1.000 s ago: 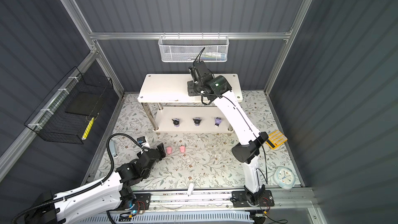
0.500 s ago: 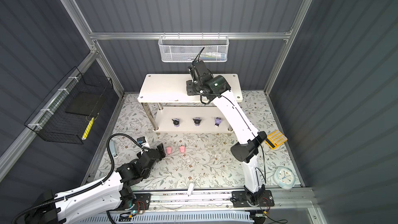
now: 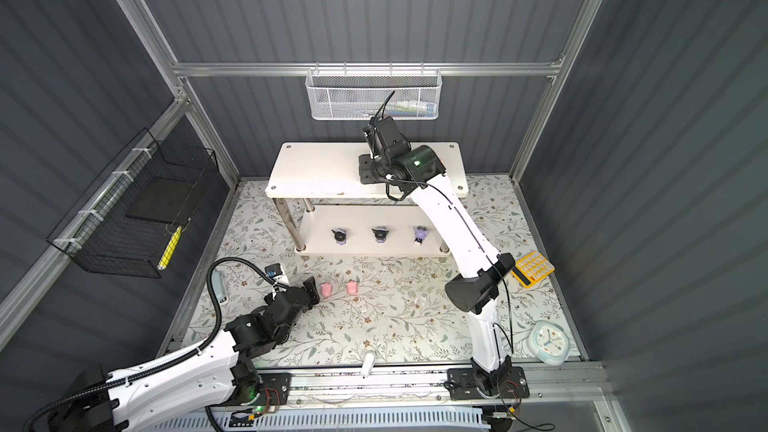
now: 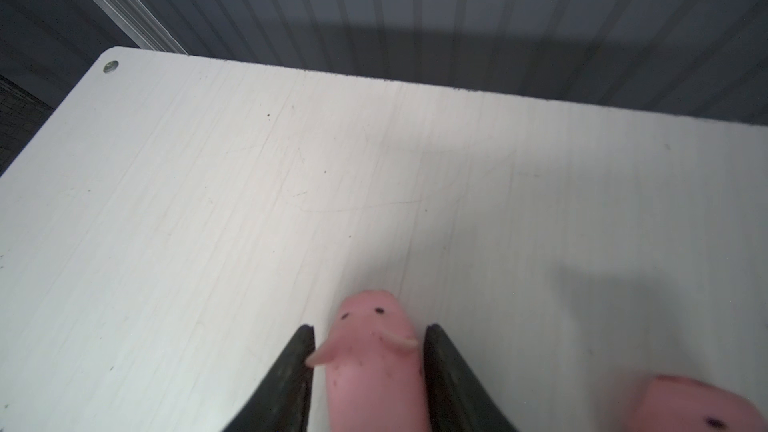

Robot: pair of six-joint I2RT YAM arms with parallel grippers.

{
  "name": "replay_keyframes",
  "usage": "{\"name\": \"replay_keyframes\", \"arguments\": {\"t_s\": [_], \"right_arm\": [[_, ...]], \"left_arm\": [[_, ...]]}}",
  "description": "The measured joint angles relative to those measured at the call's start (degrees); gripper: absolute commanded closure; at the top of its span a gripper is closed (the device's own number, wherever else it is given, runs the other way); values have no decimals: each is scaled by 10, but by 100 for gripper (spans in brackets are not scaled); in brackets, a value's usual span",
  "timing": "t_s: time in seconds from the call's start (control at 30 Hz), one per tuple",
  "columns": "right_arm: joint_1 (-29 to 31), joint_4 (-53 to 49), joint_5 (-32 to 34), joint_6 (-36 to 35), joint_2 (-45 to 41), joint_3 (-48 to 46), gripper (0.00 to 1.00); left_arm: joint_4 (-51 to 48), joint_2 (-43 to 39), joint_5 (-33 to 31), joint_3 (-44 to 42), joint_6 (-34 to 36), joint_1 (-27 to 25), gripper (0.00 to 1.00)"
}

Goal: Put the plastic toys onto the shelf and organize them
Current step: 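Lower the pink pig onto the top shelf beside the others and open, then withdraw the right gripper from the shelf back toward the robot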

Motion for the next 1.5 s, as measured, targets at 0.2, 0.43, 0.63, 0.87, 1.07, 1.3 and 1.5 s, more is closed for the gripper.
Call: {"name": "replay_keyframes", "arguments": {"t_s": [0.2, 0.43, 0.63, 0.87, 1.07, 1.3, 1.5], "right_arm": [[0, 15, -7, 4, -44, -60, 53], [1, 24, -9, 5, -69, -80, 52], [3, 28, -14, 6, -70, -83, 52], [7, 28, -23, 6, -70, -83, 52], [14, 28, -27, 8, -69, -83, 51], [21, 28, -27, 10, -69, -83, 51], [21, 33, -26, 10, -78, -97, 51]], "left_arm": [[0, 2, 0, 0, 0, 0, 12], [4, 6, 4, 0, 0, 1, 12], [4, 6, 4, 0, 0, 1, 12], [4, 6, 4, 0, 0, 1, 12], [4, 6, 4, 0, 0, 1, 12], [4, 3, 4, -4, -3, 1, 12], [4, -2, 4, -6, -6, 1, 12]]}}
